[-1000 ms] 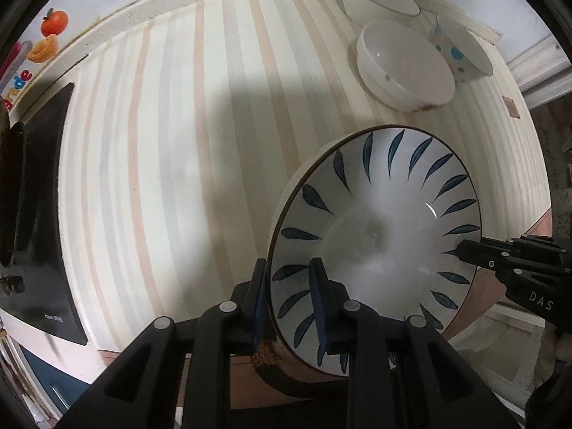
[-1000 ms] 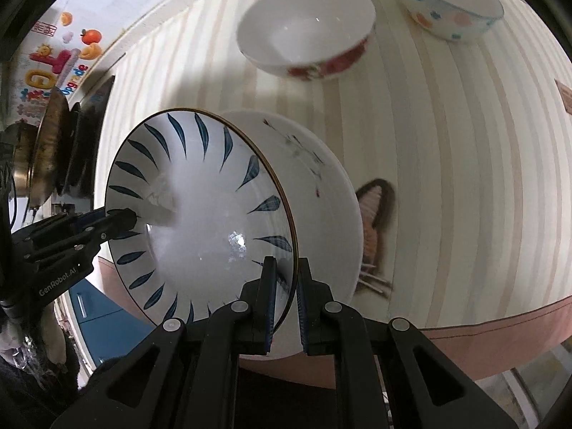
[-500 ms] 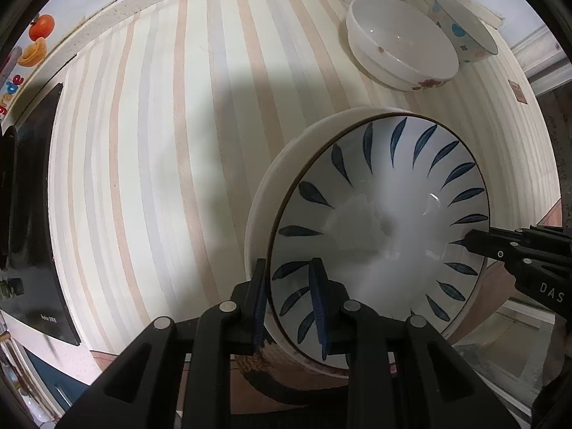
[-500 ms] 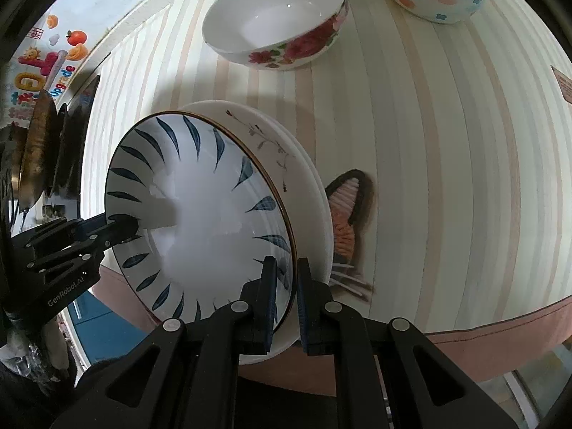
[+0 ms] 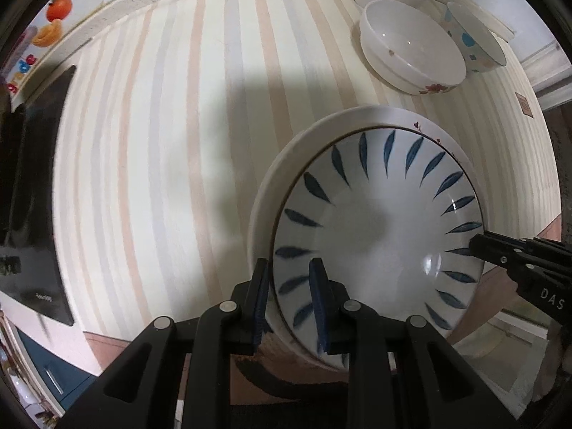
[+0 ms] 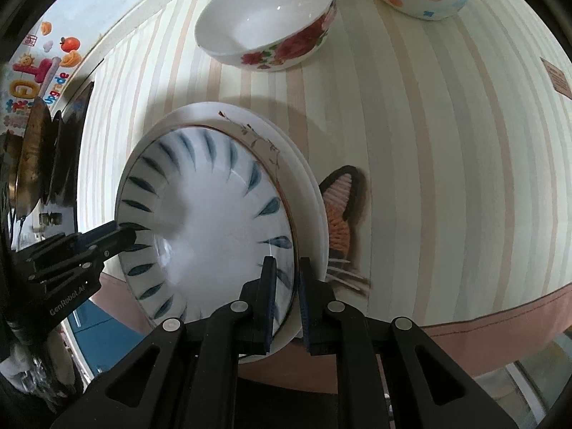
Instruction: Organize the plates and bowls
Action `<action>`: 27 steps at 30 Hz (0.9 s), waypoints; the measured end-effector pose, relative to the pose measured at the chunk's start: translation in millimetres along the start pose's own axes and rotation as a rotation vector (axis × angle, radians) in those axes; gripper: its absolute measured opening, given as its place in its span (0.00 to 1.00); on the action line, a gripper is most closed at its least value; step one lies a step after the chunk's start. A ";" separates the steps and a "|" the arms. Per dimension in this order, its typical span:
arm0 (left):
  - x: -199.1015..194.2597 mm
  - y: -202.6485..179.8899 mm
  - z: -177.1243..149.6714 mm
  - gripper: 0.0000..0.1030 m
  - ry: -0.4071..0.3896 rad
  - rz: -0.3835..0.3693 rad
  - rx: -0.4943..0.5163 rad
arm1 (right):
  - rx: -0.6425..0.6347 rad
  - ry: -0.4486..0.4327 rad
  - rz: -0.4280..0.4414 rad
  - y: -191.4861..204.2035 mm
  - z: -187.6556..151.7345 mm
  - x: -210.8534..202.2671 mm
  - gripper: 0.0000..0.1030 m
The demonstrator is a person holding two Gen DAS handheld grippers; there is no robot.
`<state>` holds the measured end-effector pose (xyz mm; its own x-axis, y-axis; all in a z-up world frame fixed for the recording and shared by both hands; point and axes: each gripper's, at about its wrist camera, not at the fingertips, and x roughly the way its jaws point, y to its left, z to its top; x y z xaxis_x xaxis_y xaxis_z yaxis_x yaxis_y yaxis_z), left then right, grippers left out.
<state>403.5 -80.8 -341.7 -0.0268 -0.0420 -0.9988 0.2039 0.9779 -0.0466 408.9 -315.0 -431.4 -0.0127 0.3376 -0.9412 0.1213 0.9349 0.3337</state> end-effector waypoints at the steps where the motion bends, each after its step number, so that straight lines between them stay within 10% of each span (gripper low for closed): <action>1: -4.2 0.3 -1.1 0.20 -0.003 -0.001 -0.004 | 0.002 -0.003 0.002 -0.2 -1.2 -2.5 0.15; 27: -159.2 -43.8 -69.7 0.20 -0.125 -0.159 0.036 | -0.126 -0.216 -0.001 55.7 -93.9 -183.1 0.15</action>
<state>330.6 -102.6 -179.4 0.0594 -0.2222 -0.9732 0.2415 0.9491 -0.2020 324.7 -314.3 -235.5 0.2012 0.3177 -0.9266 -0.0031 0.9461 0.3237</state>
